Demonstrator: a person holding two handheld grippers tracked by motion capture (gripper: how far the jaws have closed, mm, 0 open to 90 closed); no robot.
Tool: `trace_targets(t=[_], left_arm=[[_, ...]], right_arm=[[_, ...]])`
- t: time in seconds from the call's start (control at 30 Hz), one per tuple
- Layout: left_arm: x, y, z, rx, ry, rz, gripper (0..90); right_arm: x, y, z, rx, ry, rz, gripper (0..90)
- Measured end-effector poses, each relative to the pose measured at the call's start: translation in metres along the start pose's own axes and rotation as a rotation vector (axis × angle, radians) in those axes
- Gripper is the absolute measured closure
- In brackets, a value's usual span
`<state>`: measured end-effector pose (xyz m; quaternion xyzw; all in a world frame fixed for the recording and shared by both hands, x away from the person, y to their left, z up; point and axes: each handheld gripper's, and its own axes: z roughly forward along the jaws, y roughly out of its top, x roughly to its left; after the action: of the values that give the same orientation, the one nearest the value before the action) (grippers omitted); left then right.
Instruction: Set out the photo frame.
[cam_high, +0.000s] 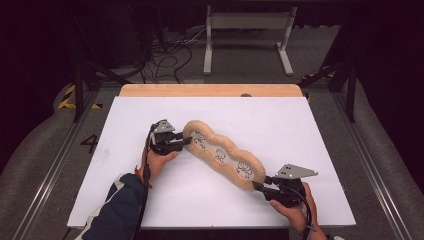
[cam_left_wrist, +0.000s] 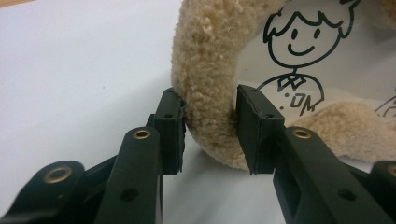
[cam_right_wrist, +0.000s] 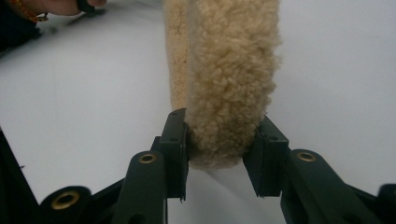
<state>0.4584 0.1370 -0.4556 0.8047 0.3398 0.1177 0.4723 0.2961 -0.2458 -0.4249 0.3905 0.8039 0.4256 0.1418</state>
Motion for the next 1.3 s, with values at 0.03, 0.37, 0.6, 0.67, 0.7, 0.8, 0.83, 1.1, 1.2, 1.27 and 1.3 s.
trace_targets(t=[0.03, 0.37, 0.6, 0.67, 0.7, 0.8, 0.83, 1.1, 1.2, 1.27, 1.3], left_arm=[[0.000, -0.001, -0.001, -0.003, -0.002, -0.003, 63.7], [-0.004, -0.010, -0.011, -0.011, 0.006, -0.021, 63.1], [-0.007, -0.016, -0.020, -0.012, 0.000, -0.037, 62.7], [-0.008, -0.018, -0.023, -0.015, -0.005, -0.042, 62.5], [-0.008, -0.019, -0.025, -0.015, -0.003, -0.041, 62.5], [-0.010, -0.022, -0.030, -0.010, -0.007, -0.041, 62.4], [-0.010, -0.023, -0.032, -0.008, 0.004, -0.030, 62.7], [-0.015, -0.029, -0.040, -0.003, -0.002, -0.023, 62.8], [-0.017, -0.032, -0.044, 0.000, 0.004, -0.018, 63.0], [-0.020, -0.035, -0.047, 0.002, 0.006, -0.025, 63.4], [-0.020, -0.037, -0.049, 0.006, 0.001, -0.013, 63.8]], right_arm=[[0.000, 0.000, 0.000, -0.011, -0.013, -0.002, 61.3], [0.001, -0.002, -0.009, -0.078, -0.068, -0.037, 62.1], [0.000, -0.001, -0.008, -0.077, -0.081, -0.022, 63.6], [-0.001, -0.001, -0.008, -0.077, -0.081, -0.017, 63.8], [-0.001, -0.001, -0.008, -0.077, -0.082, -0.017, 63.8], [-0.001, 0.000, -0.007, -0.080, -0.092, -0.017, 64.0], [-0.002, 0.000, -0.006, -0.081, -0.095, -0.019, 64.0], [-0.006, 0.003, -0.003, -0.082, -0.114, -0.013, 64.3], [-0.008, 0.005, -0.001, -0.081, -0.126, -0.021, 64.3], [-0.010, 0.007, 0.001, -0.080, -0.138, -0.034, 64.2], [-0.011, 0.007, 0.002, -0.082, -0.143, -0.035, 64.3]])
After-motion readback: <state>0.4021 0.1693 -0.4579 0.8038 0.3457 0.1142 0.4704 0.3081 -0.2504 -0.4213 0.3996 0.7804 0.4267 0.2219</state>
